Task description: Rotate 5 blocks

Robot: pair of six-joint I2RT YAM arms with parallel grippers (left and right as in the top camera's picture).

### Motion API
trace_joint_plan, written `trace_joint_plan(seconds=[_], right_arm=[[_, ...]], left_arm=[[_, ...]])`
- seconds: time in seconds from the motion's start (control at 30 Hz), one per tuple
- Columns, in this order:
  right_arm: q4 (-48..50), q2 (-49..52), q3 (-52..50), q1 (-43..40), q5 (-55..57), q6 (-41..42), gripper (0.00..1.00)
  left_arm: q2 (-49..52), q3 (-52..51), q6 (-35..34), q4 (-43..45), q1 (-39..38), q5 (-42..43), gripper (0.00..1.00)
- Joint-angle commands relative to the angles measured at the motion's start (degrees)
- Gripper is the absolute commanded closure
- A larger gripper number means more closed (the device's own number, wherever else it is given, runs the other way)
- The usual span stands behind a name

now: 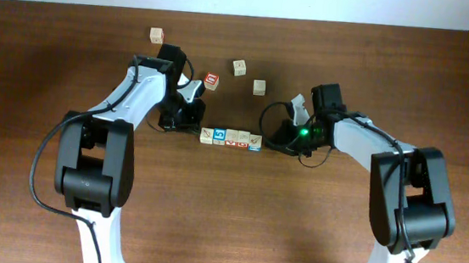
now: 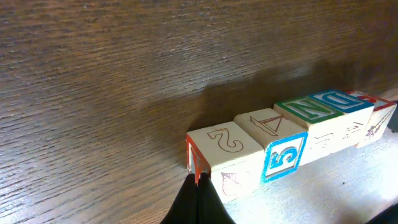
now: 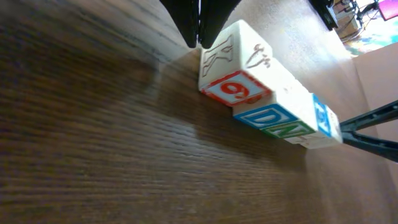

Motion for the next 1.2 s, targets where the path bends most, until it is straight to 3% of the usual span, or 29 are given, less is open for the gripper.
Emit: trace_joint_plan(seconds=[0.0,1.17], right_arm=[[2.1,1.6,0.4,1.6,-0.9,0.2,0.95],[3.7,-1.4,1.7,4.5,-5.6,-2.0,0.95]], left_arm=[[-1.1,-0.3,-0.5,0.1,0.0,0.8,1.0],[-1.1,-0.3,-0.5,0.1,0.0,0.8,1.0]])
